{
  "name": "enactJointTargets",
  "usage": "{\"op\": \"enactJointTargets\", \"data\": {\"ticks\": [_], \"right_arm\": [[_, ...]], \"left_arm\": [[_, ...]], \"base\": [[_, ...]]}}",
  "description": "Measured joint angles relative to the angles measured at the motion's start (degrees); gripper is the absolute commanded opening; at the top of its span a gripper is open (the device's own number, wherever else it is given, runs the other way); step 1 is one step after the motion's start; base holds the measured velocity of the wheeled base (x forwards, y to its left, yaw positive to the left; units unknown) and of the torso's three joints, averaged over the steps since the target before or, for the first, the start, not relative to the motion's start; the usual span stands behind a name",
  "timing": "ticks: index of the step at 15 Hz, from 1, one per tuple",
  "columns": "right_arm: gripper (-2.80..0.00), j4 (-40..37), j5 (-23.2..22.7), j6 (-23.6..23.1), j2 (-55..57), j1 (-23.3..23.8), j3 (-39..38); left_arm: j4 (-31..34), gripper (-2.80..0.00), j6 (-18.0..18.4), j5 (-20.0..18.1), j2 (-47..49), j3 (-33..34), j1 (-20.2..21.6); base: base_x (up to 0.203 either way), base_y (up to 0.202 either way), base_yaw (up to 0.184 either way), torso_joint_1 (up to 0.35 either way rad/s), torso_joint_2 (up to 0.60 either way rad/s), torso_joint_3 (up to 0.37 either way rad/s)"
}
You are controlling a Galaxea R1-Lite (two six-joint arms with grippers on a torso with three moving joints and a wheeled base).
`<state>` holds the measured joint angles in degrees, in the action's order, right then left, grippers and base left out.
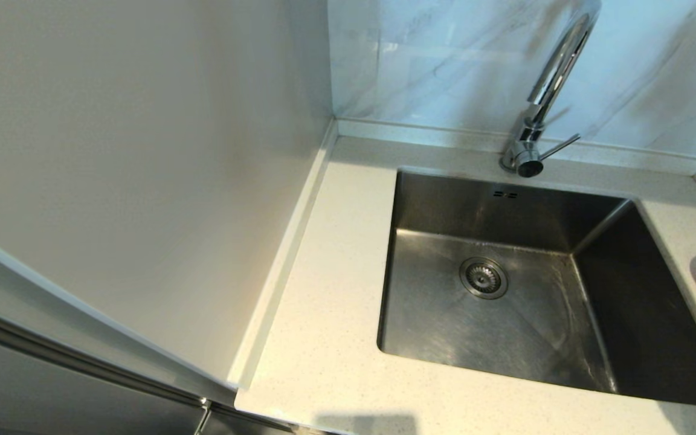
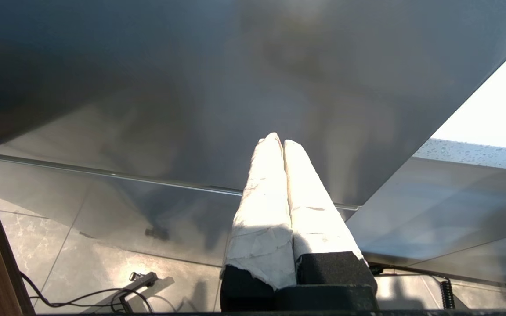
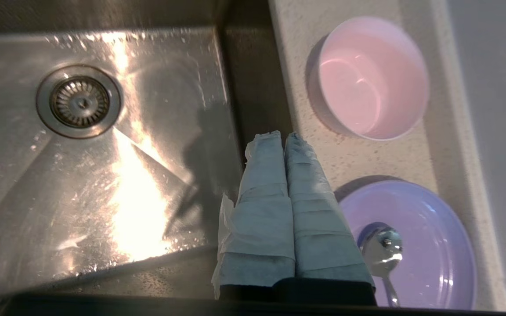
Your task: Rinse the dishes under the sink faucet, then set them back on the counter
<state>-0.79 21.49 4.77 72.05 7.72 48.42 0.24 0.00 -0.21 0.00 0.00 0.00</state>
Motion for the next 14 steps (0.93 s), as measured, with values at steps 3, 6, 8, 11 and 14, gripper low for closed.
{"op": "enactJointTargets", "data": {"ticks": [3, 6, 8, 11, 14], "right_arm": [[-2.80, 0.2, -1.7, -1.9, -9.1, 0.3, -4.3], [-2.80, 2.1, -2.5, -4.0, -19.5, -1.1, -14.5], [-2.80, 3.5, -2.6, -4.6, -26.4, -3.7, -19.8], [-2.80, 3.7, -2.4, -4.9, -36.0, -6.6, -24.6], [-2.80, 3.9, -2.2, -4.8, -45.3, -7.3, -30.0]], "left_arm": [[0.0, -2.80, 0.0, 0.0, 0.0, 0.0, 0.0], [0.0, -2.80, 0.0, 0.0, 0.0, 0.0, 0.0], [0.0, -2.80, 0.0, 0.0, 0.0, 0.0, 0.0], [0.0, -2.80, 0.0, 0.0, 0.0, 0.0, 0.0], [0.0, -2.80, 0.0, 0.0, 0.0, 0.0, 0.0]], "base": [[0.000, 0.000, 0.000, 0.000, 0.00, 0.000], [0.000, 0.000, 0.000, 0.000, 0.00, 0.000], [0.000, 0.000, 0.000, 0.000, 0.00, 0.000], [0.000, 0.000, 0.000, 0.000, 0.00, 0.000], [0.000, 0.000, 0.000, 0.000, 0.00, 0.000]]}}
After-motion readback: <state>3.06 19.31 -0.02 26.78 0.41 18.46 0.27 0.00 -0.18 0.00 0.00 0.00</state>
